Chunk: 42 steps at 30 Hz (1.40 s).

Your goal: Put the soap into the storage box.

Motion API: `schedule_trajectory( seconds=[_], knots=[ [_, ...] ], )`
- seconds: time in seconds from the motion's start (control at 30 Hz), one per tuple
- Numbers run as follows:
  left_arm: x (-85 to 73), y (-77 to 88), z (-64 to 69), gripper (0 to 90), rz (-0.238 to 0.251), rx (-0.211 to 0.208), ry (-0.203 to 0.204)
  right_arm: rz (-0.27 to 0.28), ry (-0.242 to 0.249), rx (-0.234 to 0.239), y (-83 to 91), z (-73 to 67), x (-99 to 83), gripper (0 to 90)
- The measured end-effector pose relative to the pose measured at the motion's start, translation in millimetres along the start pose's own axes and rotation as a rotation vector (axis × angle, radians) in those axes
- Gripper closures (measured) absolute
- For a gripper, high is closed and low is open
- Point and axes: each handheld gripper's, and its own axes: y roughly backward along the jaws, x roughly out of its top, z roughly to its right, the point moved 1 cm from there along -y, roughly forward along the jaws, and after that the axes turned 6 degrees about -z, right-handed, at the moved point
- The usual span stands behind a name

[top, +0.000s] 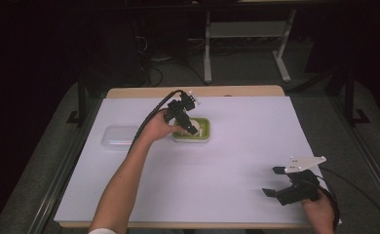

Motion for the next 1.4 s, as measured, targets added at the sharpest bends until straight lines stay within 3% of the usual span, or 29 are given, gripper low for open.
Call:
schedule_trajectory(
  seconds=[0.47, 0.63, 0.87, 1.17, 1.23, 1.4],
  knots=[
    [-15.0, 9.6, 2.7, 23.6, 0.044, -0.009, 0.023, -0.008, -0.009, -0.008, -0.8, 0.0, -0.5, 13.5],
    [-21.6, 12.1, 5.7, 23.6, 0.013, -0.003, 0.002, -0.012, -0.002, -0.009, -2.1, -1.7, 0.1, 13.5],
    [-29.9, 16.1, 6.4, 23.6, 0.039, -0.004, 0.004, -0.017, 0.002, -0.019, -3.7, -3.4, 1.3, 13.5],
    [-40.8, 23.9, 14.8, 23.6, 0.052, -0.006, -0.012, -0.018, -0.003, -0.023, -4.9, -3.3, 0.8, 13.5],
    [-44.7, 24.1, 18.2, 23.6, 0.072, -0.013, 0.001, -0.019, 0.001, -0.024, -4.9, -3.7, 1.0, 13.5],
    [-53.8, 25.4, 24.6, 23.6, 0.059, -0.003, -0.006, -0.022, 0.001, -0.022, -5.8, -4.6, 1.7, 13.5]
  ],
)
